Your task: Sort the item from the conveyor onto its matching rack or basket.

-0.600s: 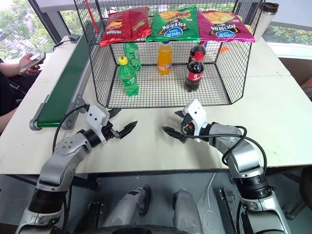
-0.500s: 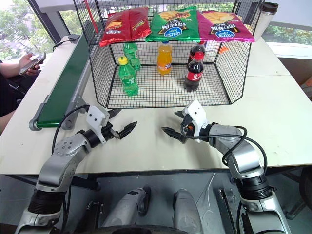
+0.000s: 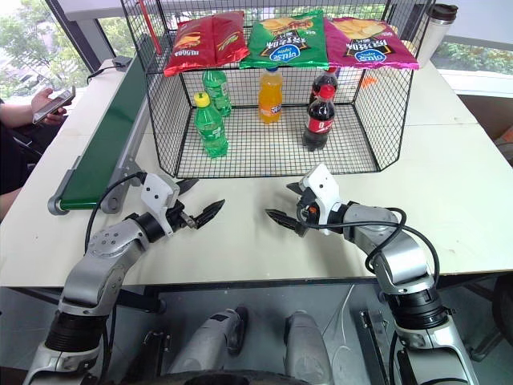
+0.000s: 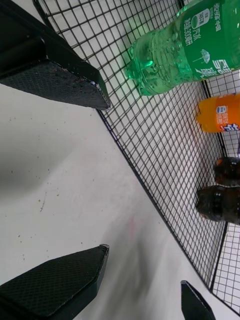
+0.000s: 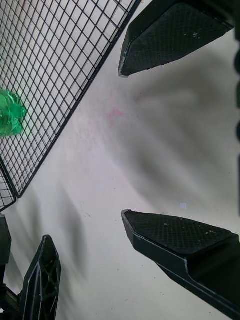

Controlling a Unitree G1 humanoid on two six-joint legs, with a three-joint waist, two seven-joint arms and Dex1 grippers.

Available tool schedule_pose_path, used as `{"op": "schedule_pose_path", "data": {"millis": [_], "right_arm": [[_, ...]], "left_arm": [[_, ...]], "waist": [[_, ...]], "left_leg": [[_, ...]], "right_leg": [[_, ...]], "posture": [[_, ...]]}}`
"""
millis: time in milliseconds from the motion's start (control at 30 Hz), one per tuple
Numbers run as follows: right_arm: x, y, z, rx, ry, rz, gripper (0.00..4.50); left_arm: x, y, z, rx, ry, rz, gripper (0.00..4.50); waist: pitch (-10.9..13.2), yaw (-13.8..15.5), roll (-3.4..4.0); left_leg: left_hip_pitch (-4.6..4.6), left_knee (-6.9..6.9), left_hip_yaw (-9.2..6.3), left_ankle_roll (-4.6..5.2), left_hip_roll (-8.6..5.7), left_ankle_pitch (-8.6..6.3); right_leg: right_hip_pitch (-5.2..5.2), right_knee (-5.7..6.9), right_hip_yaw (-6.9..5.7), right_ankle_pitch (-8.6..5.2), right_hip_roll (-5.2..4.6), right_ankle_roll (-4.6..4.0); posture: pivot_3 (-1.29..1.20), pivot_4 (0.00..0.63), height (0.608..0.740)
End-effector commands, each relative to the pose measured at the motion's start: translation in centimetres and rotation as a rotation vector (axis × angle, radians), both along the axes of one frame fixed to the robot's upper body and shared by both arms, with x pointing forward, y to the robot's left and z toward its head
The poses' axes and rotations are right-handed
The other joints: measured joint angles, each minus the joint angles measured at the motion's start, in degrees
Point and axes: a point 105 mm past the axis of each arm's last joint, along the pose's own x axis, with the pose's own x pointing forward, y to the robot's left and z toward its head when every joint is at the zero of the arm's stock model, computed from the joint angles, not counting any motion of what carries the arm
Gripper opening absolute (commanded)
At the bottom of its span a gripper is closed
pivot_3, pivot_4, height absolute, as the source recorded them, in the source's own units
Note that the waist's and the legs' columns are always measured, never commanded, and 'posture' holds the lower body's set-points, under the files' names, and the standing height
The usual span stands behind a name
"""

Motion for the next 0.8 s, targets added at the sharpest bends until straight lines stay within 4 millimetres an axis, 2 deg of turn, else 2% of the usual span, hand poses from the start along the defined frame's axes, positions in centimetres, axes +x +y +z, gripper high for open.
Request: {"op": "schedule_pose_path", "data": {"millis": [33,600,800], "right_arm": [[-0.5,0.6,1.1,0.011,-0.044,0.037,4.4],[-0.7,0.8,1.3,0.015,-0.046,0.046,4.4],[-0.8,1.1,1.6,0.019,-0.049,0.062,4.4]], "left_arm": [[-0.1,-0.1,1.1,-0.002,-0.049,-0.002,4.5],[-0.1,-0.1,1.1,0.004,-0.05,0.0,4.5],[-0.3,0.5,2.0,-0.007,-0.071,0.029,4.5]], "waist": [[0.0,0.01,0.0],[0.0,0.0,0.0],[0.0,-0.01,0.0]], "left_leg": [[0.0,0.0,0.0,0.0,0.0,0.0],[0.0,0.0,0.0,0.0,0.0,0.0],[0.0,0.0,0.0,0.0,0.0,0.0]], "right_leg": [[0.0,0.0,0.0,0.0,0.0,0.0],[0.0,0.0,0.0,-0.01,-0.03,0.01],[0.0,0.0,0.0,-0.01,-0.03,0.01]], "posture": [[0.0,0.15,0.739],[0.0,0.15,0.739],[0.0,0.15,0.739]]}}
